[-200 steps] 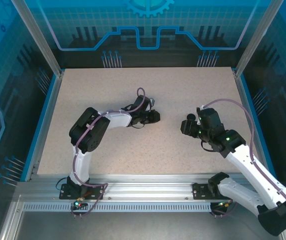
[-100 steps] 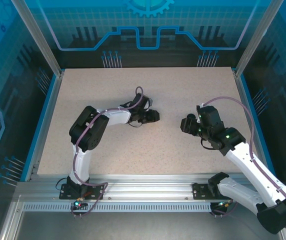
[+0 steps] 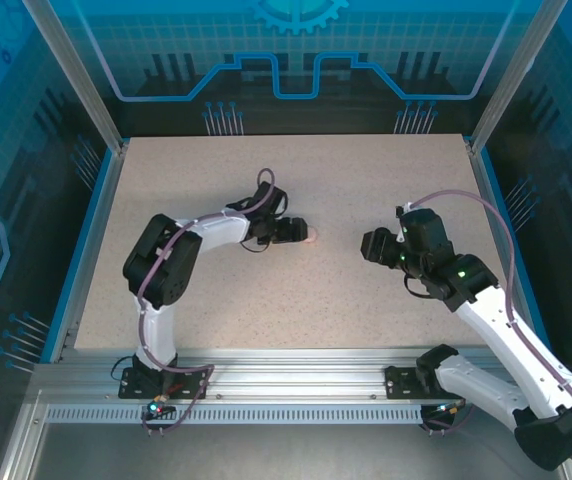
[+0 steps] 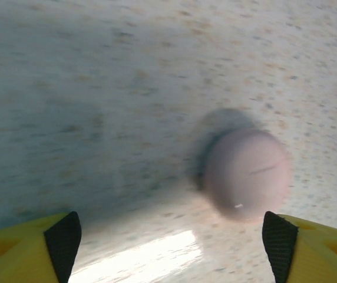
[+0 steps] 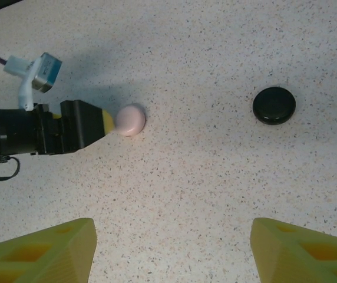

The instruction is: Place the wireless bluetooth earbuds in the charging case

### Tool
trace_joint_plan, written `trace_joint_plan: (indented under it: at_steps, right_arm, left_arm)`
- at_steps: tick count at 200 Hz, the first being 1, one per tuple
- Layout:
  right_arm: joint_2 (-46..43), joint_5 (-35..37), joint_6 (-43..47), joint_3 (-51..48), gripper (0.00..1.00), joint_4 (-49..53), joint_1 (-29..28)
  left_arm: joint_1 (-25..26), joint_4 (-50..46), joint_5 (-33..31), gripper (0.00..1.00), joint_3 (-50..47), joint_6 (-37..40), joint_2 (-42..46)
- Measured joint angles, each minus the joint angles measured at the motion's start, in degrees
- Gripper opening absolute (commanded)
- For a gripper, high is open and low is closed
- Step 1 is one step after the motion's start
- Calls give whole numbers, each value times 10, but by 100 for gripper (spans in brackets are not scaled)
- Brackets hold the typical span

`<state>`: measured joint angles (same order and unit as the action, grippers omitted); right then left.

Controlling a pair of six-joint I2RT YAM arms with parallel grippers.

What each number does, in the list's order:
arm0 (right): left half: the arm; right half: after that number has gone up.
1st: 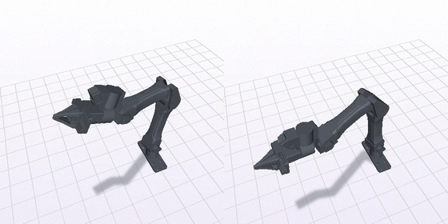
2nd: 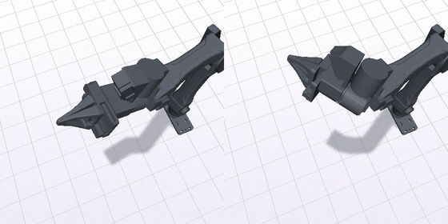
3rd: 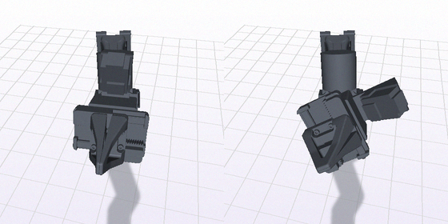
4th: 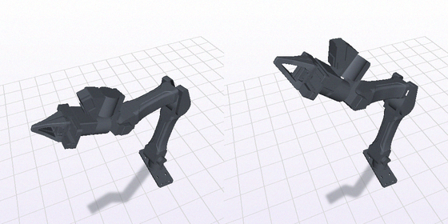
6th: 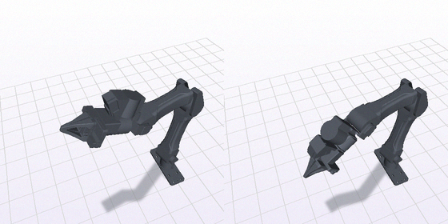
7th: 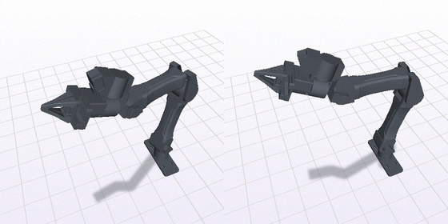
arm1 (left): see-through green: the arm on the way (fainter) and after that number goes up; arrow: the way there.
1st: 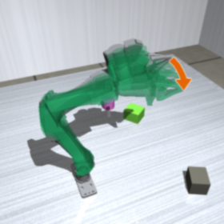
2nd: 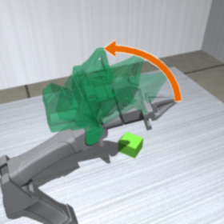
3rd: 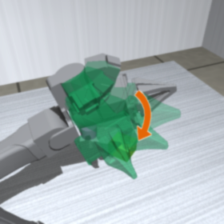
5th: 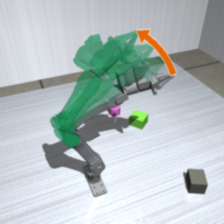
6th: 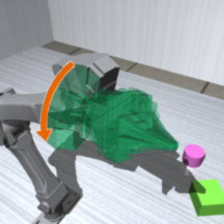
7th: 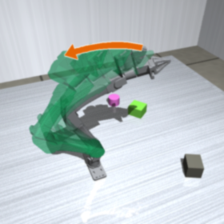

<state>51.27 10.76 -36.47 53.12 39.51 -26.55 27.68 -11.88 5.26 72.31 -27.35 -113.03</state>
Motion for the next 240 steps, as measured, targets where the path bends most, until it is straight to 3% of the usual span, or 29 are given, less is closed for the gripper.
trace_joint_plan:
  at_steps: [27, 51, 65, 124, 171, 213, 240]
  right_arm:
    - [0, 6, 4, 7, 80, 4, 1]
    - [2, 13, 16, 20, 100, 8, 4]
    - [4, 21, 22, 28, 100, 11, 5]
    - [24, 94, 63, 69, 100, 22, 34]
    - [65, 204, 96, 58, 100, -19, 62]
    - [95, 265, 110, -18, 100, -113, 105]
    - [130, 279, 97, -41, 100, -156, 163]
  left_arm:
    - [-21, -31, -32, 89, -23, 19, 48]
    - [-23, -46, -56, 93, -37, 38, 111]
    - [-23, -48, -66, 99, -45, 50, 155]
    - [-21, 4, -137, 99, -137, 111, 351]
    - [-19, 180, -203, 99, -326, 189, 490]
    - [-26, 303, -256, 99, -397, 297, 520]
    - [-91, 368, -251, 99, -430, 314, 523]
